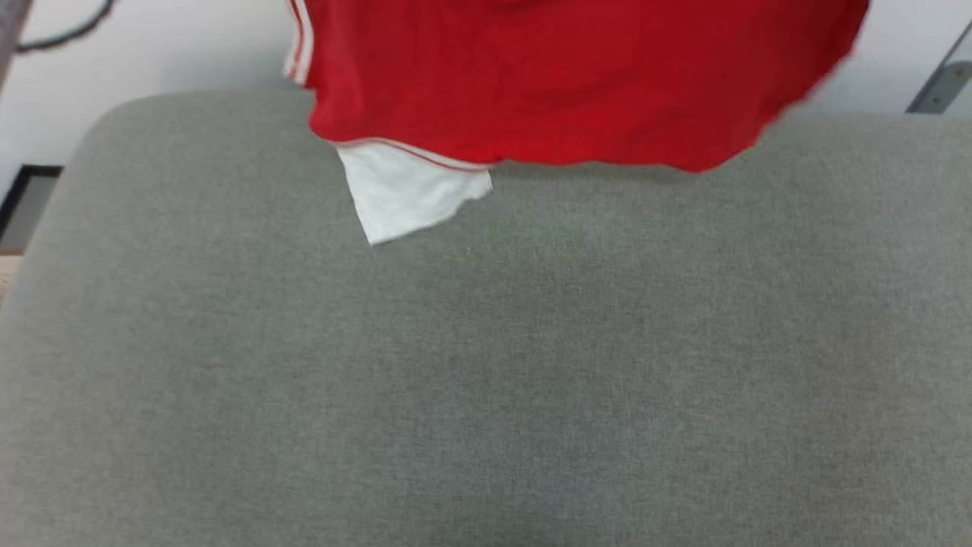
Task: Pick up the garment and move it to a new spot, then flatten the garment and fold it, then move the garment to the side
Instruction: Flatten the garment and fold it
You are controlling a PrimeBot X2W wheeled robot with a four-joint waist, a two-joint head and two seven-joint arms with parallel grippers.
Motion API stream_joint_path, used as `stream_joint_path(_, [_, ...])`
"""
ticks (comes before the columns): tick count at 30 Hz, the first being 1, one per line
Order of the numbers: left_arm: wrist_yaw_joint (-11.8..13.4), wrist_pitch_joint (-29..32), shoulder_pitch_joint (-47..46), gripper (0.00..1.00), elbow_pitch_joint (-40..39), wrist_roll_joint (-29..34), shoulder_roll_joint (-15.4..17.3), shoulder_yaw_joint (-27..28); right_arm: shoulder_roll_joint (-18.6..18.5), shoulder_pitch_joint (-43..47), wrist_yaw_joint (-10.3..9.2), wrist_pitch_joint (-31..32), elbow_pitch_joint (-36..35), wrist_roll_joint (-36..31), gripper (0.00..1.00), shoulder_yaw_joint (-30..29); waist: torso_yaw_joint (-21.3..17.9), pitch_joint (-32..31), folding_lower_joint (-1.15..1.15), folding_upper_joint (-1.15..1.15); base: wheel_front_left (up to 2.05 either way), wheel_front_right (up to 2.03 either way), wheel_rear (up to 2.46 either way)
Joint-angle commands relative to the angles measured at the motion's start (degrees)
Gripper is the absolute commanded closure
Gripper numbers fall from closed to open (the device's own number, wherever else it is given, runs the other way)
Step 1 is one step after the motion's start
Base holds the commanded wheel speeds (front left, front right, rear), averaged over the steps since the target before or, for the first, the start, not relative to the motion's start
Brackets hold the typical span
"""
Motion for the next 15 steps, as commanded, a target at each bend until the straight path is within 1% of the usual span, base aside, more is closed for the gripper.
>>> stream_joint_path(1, [-0.66, -1.6, -1.68, 1.0, 2.45, 1.45, -0.61, -0.23, 0.81, -1.34, -0.09, -1.84, 1.05, -1.17, 1.0, -0.29, -1.2, 2.79, 0.0, 0.0, 0.0, 0.0, 0.0])
stream_joint_path(6, [-0.87, -8.64, -7.33, 1.0, 9.39, 5.02, -3.39, -0.65, 2.07, -5.21, -0.09, -8.87, 5.62, -4.99, 1.0, -1.02, -2.14, 8.26, 0.0, 0.0, 0.0, 0.0, 0.0])
stream_joint_path(10, [-0.69, -14.08, -11.87, 1.0, 14.36, 7.06, -5.81, -0.83, 3.24, -8.84, -0.09, -16.3, 10.02, -8.34, 1.0, -2.35, -2.8, 13.72, 0.0, 0.0, 0.0, 0.0, 0.0])
stream_joint_path(13, [-0.44, -18.47, -15.7, 1.0, 17.21, 8.39, -7.8, -0.78, 4.09, -11.87, -0.09, -23.08, 13.65, -11.36, 1.0, -3.69, -3.08, 17.62, 0.0, 0.0, 0.0, 0.0, 0.0])
stream_joint_path(15, [-0.51, -21.64, -18.85, 1.0, 18.71, 9.52, -9.13, -0.87, 4.16, -14.14, -0.09, -26.02, 15.75, -14.03, 1.0, -4.72, -2.88, 20.16, 0.0, 0.0, 0.0, 0.0, 0.0])
